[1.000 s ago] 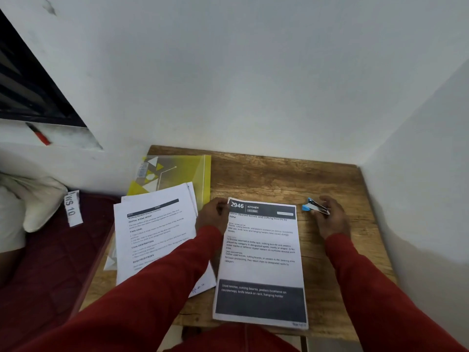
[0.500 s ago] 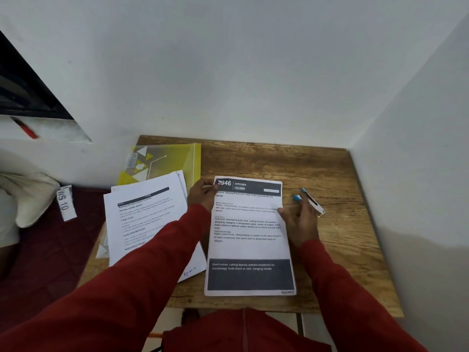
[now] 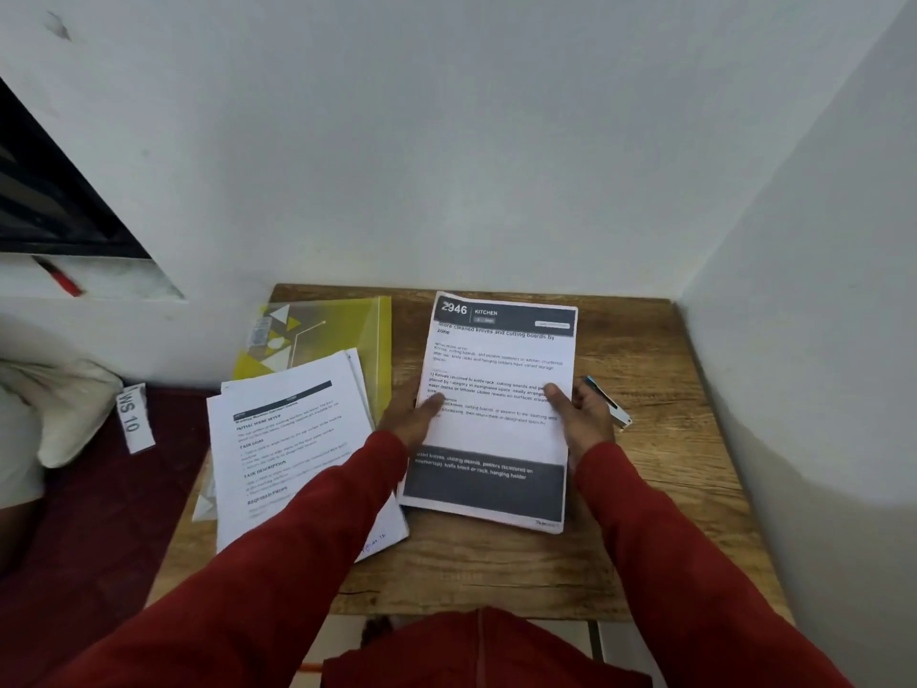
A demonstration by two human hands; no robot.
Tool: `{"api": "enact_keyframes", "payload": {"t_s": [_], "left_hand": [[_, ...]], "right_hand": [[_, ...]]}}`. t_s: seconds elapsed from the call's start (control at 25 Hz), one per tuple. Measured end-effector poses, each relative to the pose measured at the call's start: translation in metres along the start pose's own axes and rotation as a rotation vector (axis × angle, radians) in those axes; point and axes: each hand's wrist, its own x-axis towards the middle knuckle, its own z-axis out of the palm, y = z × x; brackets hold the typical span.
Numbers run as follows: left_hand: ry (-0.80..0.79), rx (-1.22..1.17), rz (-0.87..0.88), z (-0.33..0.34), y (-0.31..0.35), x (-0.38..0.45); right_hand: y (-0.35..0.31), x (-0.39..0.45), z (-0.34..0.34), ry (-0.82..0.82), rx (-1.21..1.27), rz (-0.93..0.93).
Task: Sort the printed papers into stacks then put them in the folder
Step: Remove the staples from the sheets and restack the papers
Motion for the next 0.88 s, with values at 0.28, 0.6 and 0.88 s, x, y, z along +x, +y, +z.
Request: {"api": "enact_keyframes", "payload": {"t_s": [0.28,0.6,0.88], "left_hand": [[0.106,0.131,-0.082,-0.019,-0.003,-0.015],[0.59,0.045,-0.045,-0.143,-0.018,-0.094],[0.582,0.599,-0.358,-0.177,-0.088,-0.123]], "right_hand": [[-0.011,-0.004,0.033,-0.015,-0.179,-0.024],[-0.015,-0.058,0.172,-0.347,-0.202,-0.152],[0.056,-0.075,0.206,-0.403,-1.147,-0.235]]}}
